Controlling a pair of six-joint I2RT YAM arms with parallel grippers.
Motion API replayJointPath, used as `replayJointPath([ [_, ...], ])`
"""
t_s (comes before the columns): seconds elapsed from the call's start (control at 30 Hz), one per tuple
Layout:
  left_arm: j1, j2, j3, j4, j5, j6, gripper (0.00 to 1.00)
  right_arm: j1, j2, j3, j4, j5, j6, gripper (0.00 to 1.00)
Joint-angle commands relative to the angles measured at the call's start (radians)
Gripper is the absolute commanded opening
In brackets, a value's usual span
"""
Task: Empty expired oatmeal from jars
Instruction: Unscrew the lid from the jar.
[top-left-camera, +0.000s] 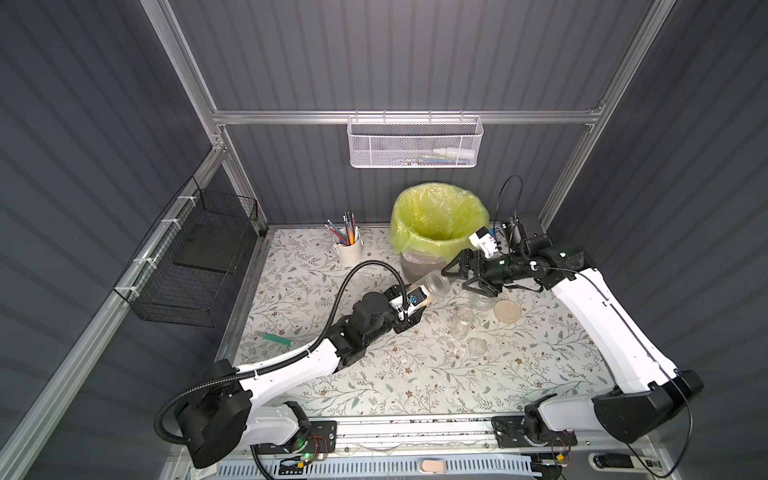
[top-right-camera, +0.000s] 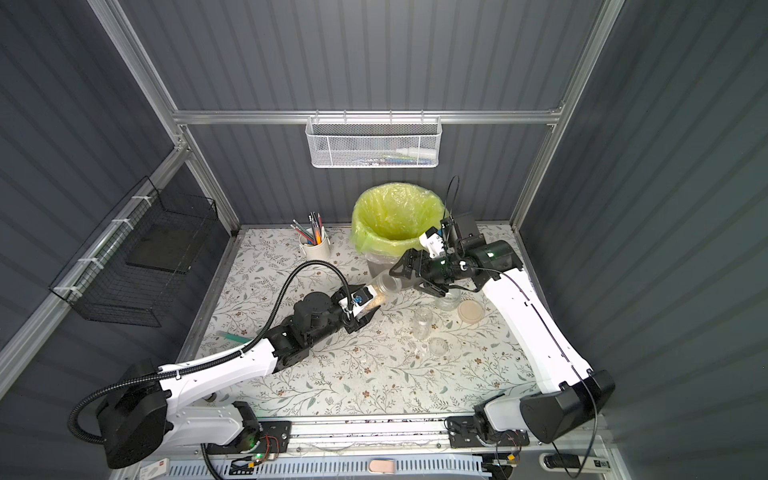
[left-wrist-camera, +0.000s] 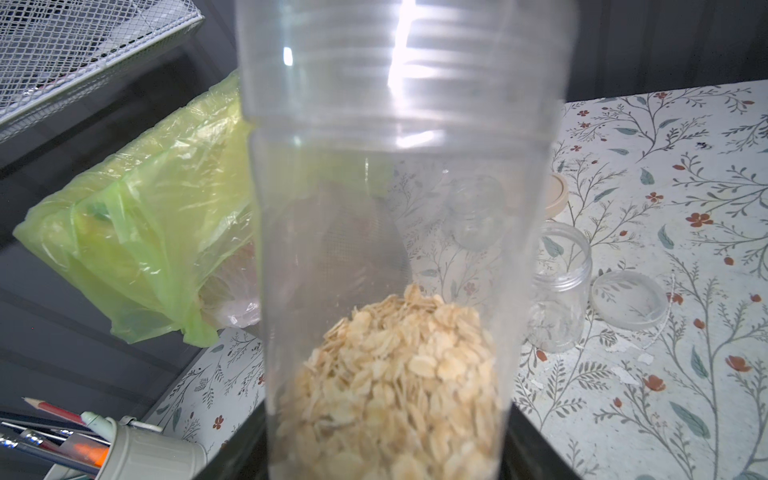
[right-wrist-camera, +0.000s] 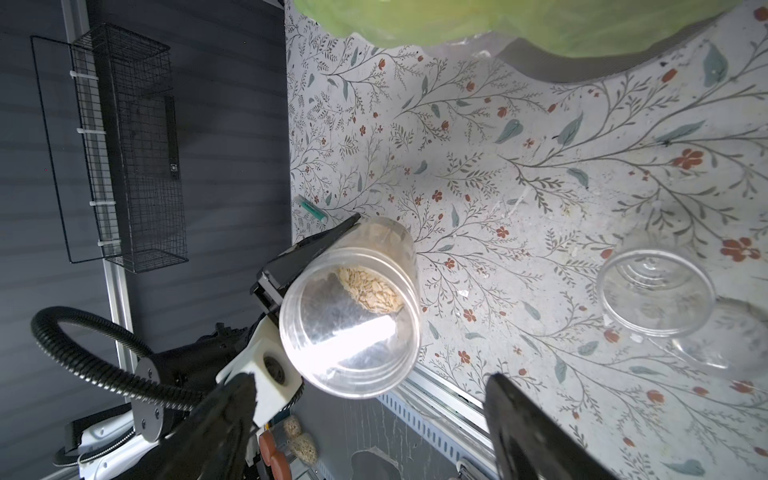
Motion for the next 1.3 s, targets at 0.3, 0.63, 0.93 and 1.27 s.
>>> replayJointPath([
  [0.3, -0.008, 0.013, 0.063, -0.012, 0.005, 0.054, 0.12, 0.027, 0.086, 0.083, -0.019, -0.001, 0.008, 0.88],
  [0.63, -0.007, 0.021, 0.071, -0.014, 0.001, 0.059, 0.12, 0.053, 0.130, 0.143, -0.096, 0.039, -0.039, 0.86],
  [0.93, -0.008, 0.009, 0.068, -0.013, 0.005, 0.055, 0.12, 0.072, 0.139, 0.141, -0.129, 0.086, -0.071, 0.86],
  [1.27, -0.007, 0.015, 0.063, -0.006, 0.009, 0.054, 0.12, 0.089, 0.162, 0.161, -0.127, 0.086, -0.076, 0.84],
])
